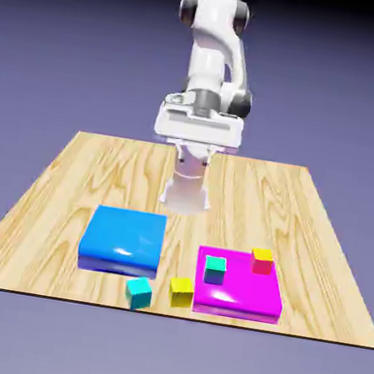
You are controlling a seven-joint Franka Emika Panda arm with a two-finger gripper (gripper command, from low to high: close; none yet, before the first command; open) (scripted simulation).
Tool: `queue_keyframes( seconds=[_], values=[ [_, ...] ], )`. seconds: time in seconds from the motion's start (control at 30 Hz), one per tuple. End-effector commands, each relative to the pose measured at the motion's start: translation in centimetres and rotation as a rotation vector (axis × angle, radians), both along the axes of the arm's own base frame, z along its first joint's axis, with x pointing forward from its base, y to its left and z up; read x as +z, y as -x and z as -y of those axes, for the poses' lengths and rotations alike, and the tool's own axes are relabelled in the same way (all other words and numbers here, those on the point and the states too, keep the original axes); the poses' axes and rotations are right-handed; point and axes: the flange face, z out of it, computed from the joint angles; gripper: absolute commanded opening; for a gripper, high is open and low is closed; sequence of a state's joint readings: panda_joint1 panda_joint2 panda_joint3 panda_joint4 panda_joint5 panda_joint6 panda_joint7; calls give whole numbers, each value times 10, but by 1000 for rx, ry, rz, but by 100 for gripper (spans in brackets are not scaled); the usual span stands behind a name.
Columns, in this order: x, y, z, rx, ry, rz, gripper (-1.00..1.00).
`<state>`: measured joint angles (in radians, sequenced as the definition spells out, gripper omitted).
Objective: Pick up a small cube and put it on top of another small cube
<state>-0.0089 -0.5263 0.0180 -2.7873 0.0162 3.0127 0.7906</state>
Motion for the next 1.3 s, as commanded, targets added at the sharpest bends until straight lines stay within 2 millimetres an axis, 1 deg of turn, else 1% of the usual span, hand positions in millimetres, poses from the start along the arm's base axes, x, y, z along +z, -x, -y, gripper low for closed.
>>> queue_keyframes(
  seconds=[0.0, 0.2, 0.4, 0.57, 0.77, 0.8, 1.07, 1.23, 1.27],
  values=[
    [-8, -8, 2, -43, -32, -38, 0],
    [-65, -48, 13, -317, -220, -259, 0],
    [-131, -77, 21, -613, -404, -481, 0],
    [-190, -94, 25, -873, -552, -670, 0],
    [-259, -104, 23, -1188, -714, -907, 0],
    [-259, -104, 23, -1188, -714, -907, 0],
    [-304, -103, 11, -1185, -728, -927, 0],
    [-326, -101, 7, -1188, -714, -907, 0],
    [-326, -101, 7, -1188, -714, -907, -100]
  ],
)
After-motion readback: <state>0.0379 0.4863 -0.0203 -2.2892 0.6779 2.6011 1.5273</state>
